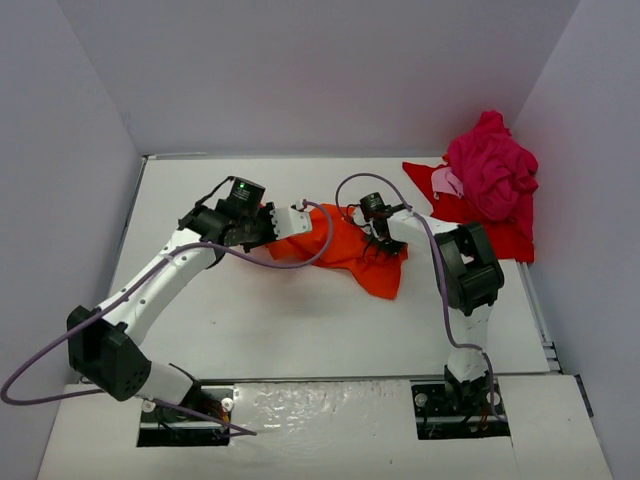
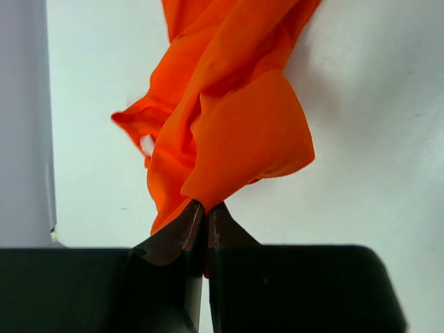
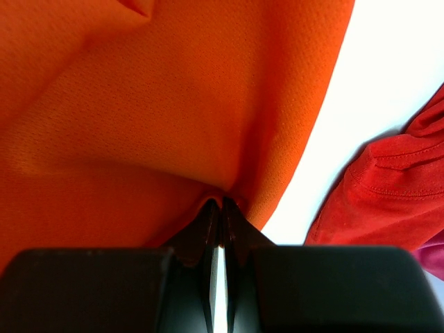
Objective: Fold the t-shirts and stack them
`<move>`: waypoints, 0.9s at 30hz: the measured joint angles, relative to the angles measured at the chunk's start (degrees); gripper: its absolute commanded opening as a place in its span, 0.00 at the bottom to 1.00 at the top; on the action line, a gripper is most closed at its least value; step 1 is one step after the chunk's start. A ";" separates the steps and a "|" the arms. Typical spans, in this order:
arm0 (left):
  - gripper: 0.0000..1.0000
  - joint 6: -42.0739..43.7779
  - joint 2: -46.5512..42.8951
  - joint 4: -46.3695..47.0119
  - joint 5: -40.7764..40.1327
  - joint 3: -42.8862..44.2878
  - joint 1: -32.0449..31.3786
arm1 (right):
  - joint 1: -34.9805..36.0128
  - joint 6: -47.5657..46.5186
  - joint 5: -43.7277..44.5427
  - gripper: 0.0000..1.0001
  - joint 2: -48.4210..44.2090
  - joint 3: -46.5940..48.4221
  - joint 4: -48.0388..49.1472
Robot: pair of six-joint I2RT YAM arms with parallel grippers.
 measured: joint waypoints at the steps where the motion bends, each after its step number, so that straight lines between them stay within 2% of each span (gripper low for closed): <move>1: 0.00 -0.94 -0.40 -2.01 1.86 1.05 0.00 | 0.04 0.00 0.00 0.00 0.00 0.00 0.03; 5: 0.00 -3.25 1.69 -8.32 7.26 2.03 0.11 | 0.09 0.00 0.00 0.00 0.00 0.00 0.05; 8: 0.00 -4.22 8.79 -11.40 11.27 3.01 0.11 | 0.09 -0.04 0.00 0.00 0.00 -0.02 0.09; 9: 0.03 -4.60 11.94 -11.84 12.49 3.42 0.13 | 0.09 -0.04 0.00 0.00 -0.02 -0.12 0.19; 10: 0.13 -4.93 15.13 -12.13 13.53 3.89 0.15 | 0.09 -0.04 0.06 0.00 -0.08 -0.25 0.34; 11: 0.28 -5.23 18.54 -12.02 14.39 4.27 0.19 | 0.09 -0.06 0.13 0.00 -0.15 -0.42 0.53; 13: 0.64 -6.41 23.95 -11.26 14.97 4.59 0.26 | 0.09 -0.12 0.32 0.00 -0.26 -0.67 0.79; 14: 0.69 -7.04 26.49 -10.67 15.00 4.59 0.28 | 0.09 -0.15 0.41 0.00 -0.28 -0.76 0.91; 19: 0.72 -10.66 28.28 -3.21 12.43 2.60 0.56 | 0.03 -0.47 0.79 0.00 -0.35 -1.07 1.35; 27: 0.73 -12.70 18.86 6.12 5.17 1.98 0.55 | 0.01 -0.48 0.81 0.00 -0.34 -1.07 1.39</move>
